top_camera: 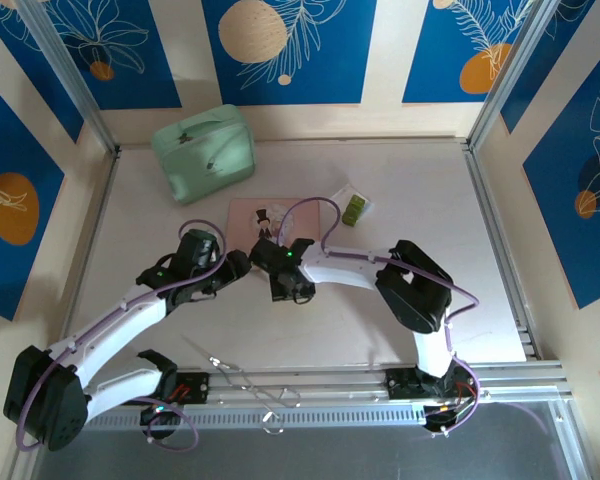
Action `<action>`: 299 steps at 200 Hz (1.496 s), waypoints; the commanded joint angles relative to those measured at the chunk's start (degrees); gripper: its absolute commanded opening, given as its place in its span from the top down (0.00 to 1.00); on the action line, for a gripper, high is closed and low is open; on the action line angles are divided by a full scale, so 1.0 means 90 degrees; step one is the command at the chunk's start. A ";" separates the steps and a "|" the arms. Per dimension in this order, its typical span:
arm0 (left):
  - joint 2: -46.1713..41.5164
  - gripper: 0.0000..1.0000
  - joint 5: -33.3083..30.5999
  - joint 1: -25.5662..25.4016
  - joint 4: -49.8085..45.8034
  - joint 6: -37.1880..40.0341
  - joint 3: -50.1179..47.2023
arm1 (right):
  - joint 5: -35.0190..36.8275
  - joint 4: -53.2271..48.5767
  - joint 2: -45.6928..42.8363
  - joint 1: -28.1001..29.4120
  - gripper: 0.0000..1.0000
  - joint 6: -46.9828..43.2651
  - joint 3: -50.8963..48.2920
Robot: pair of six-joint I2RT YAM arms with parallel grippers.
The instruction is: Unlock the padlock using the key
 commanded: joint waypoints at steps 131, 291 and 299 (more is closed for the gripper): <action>0.1560 0.24 -0.0280 0.0954 0.0032 0.1482 0.1405 | -0.0444 0.3952 -0.2399 -0.0431 0.53 -0.1185 -0.2693; 0.2462 0.34 0.0700 0.1253 0.1019 0.1157 0.1149 | 0.1378 0.1286 -0.0143 0.0124 0.43 -0.1163 -0.0158; 0.2439 0.34 0.0685 0.1252 0.1015 0.1157 0.1136 | 0.1437 0.1284 -0.0090 0.0166 0.42 -0.1258 -0.0155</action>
